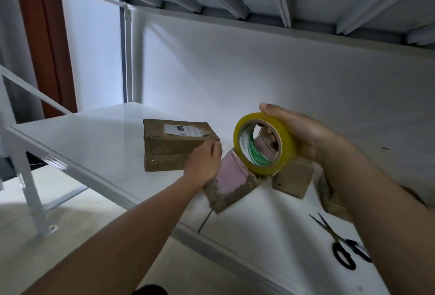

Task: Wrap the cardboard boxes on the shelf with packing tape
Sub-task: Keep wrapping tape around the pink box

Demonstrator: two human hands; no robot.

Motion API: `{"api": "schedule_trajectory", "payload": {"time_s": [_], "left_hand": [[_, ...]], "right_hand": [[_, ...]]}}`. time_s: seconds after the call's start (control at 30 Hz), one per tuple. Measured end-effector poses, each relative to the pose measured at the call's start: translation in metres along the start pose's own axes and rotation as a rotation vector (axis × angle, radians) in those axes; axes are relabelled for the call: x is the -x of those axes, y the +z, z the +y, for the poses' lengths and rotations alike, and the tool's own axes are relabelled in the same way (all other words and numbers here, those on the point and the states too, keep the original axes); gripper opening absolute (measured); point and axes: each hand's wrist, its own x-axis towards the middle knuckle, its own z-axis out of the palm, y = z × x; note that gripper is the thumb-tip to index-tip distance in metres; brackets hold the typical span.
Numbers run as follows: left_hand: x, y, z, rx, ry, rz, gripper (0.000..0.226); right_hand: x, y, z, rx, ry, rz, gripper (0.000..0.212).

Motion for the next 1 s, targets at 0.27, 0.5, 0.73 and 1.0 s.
{"api": "schedule_trajectory", "payload": {"time_s": [0.27, 0.5, 0.73, 1.0], "left_hand": [[0.034, -0.012, 0.023, 0.182, 0.157, -0.216, 0.105], [0.019, -0.012, 0.029, -0.024, -0.003, -0.23, 0.122], [0.0, -0.02, 0.019, -0.008, -0.239, -0.318, 0.141], [-0.012, -0.037, 0.05, -0.21, -0.175, -0.774, 0.095]], "right_hand": [[-0.035, 0.038, -0.017, -0.013, -0.03, 0.211, 0.044], [-0.039, 0.034, -0.008, 0.133, -0.128, 0.034, 0.051], [-0.031, 0.011, -0.008, 0.803, 0.106, -0.066, 0.055], [-0.01, 0.017, 0.061, 0.576, 0.094, -0.156, 0.033]]}}
